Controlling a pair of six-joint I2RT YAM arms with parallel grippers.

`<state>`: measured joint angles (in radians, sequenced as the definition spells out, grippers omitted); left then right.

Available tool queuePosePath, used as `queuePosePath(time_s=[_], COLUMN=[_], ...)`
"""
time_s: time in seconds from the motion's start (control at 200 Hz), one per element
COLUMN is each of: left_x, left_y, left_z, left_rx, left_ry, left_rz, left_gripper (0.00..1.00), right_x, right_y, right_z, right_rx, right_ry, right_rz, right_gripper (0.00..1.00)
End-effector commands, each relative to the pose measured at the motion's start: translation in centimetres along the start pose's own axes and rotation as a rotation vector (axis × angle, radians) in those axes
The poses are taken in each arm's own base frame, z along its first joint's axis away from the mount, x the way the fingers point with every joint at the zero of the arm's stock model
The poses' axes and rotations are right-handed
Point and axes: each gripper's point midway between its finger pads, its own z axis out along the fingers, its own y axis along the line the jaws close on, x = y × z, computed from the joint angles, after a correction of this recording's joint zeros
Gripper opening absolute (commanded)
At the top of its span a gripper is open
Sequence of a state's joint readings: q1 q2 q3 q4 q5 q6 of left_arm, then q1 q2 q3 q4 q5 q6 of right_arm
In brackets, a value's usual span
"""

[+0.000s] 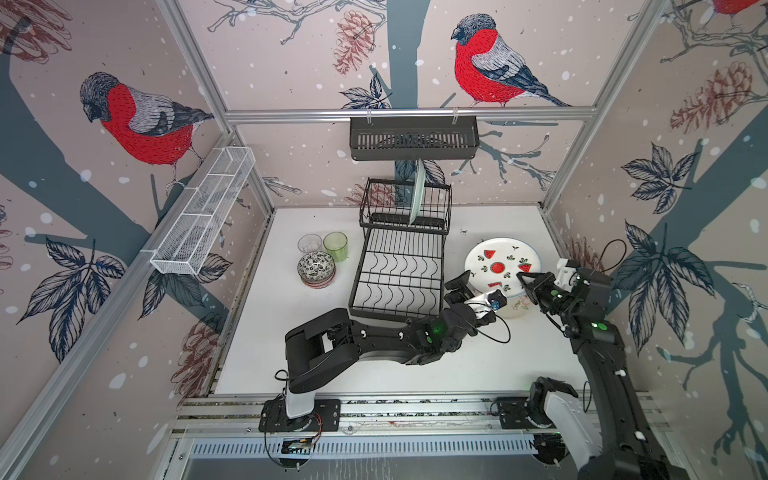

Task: Unload the mixed dishes from the dish rack
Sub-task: 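Open the left gripper and carry the plate onto the white plate with the right gripper, then lay the watermelon plate flat on the white plate with the right gripper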

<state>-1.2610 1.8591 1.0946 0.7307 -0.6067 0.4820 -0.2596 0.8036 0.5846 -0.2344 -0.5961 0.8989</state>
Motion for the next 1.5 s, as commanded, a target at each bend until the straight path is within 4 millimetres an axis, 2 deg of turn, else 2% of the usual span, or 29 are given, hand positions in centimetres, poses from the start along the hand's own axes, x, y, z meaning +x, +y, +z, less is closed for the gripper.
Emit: queuePosePath(time_s=[0.0, 0.39, 0.57, 0.921, 1.016, 1.186, 1.331, 1.351, 1.496], left_x=[-2.6, -1.8, -1.6, -1.1, -1.0, -0.9, -0.9, -0.1, 0.1], left_y=[2.2, 3.8, 4.6, 5.0, 5.3, 5.7, 5.9, 5.5, 5.7], left_z=[-0.3, -0.4, -0.6, -0.7, -0.6, -0.5, -0.4, -0.6, -0.7], left_rx=[-0.080, -0.100, -0.107, -0.108, -0.113, -0.119, -0.121, -0.115, -0.111], left_ry=[-0.093, -0.095, -0.104, -0.108, -0.110, -0.111, -0.115, -0.099, -0.102], left_rz=[-0.091, -0.138, -0.170, -0.194, -0.200, -0.214, -0.222, -0.211, -0.217], left_gripper=[0.98, 0.98, 0.98, 0.98, 0.98, 0.98, 0.98, 0.98, 0.98], right_x=[-0.7, -1.2, -0.7, 0.3, 0.5, 0.7, 0.7, 0.7, 0.9], right_y=[-1.4, -6.7, -7.9, -10.7, -11.5, -12.9, -13.2, -13.2, -13.3], right_z=[-0.1, -0.1, 0.5, 1.7, 1.9, 1.9, 2.1, 2.1, 2.4], right_rx=[0.042, 0.250, 0.273, 0.354, 0.376, 0.433, 0.443, 0.442, 0.430], right_ry=[-0.041, -0.089, -0.067, 0.002, 0.013, 0.014, 0.019, 0.021, 0.035], right_rz=[-0.031, -0.054, -0.042, -0.025, -0.011, 0.002, 0.008, 0.009, 0.013], right_gripper=[0.00, 0.00, 0.00, 0.00, 0.09, 0.16, 0.23, 0.23, 0.26])
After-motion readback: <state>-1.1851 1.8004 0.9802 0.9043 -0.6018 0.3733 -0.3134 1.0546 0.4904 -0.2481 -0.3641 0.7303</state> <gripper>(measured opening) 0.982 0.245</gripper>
